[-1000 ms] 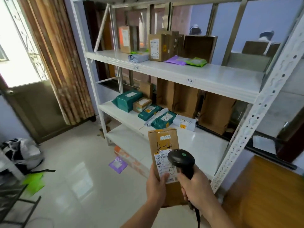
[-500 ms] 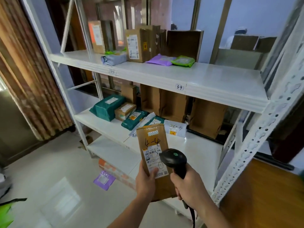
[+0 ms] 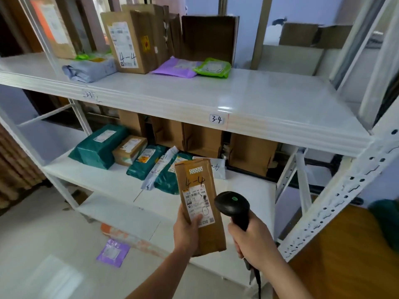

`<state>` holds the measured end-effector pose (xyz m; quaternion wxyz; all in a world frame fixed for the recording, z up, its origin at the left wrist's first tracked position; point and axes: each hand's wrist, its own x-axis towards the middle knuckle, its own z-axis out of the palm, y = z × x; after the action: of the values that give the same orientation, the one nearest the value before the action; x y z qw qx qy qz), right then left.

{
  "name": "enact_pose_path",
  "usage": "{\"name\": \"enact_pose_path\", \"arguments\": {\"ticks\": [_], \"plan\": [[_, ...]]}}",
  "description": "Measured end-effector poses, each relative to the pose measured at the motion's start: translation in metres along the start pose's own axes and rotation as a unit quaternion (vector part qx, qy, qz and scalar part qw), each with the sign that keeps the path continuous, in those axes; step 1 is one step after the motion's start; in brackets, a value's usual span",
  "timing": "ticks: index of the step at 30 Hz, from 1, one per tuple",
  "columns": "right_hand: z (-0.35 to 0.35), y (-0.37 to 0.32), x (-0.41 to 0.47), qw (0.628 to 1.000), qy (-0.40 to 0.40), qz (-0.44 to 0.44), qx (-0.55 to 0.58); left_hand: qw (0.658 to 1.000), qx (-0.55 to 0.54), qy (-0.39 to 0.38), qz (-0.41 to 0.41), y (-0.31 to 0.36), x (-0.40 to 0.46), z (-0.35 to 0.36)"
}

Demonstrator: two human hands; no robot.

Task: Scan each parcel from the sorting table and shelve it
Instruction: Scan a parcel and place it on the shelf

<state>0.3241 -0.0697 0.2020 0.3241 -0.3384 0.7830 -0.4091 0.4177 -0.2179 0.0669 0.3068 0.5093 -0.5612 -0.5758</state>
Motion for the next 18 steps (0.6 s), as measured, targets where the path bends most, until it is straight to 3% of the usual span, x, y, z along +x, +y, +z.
{"name": "enact_pose_path", "arguments": {"ticks": [9,18], "plan": [[0.036,-0.026,0.064,0.996,0.061,0.06,0.02,0.997,0.007,-0.076,-0.012,-0.008,0.097,-0.001],[0.057,-0.037,0.127,0.993,0.098,0.06,0.024,0.99,0.069,-0.105,0.062,-0.014,0.195,0.003]]}}
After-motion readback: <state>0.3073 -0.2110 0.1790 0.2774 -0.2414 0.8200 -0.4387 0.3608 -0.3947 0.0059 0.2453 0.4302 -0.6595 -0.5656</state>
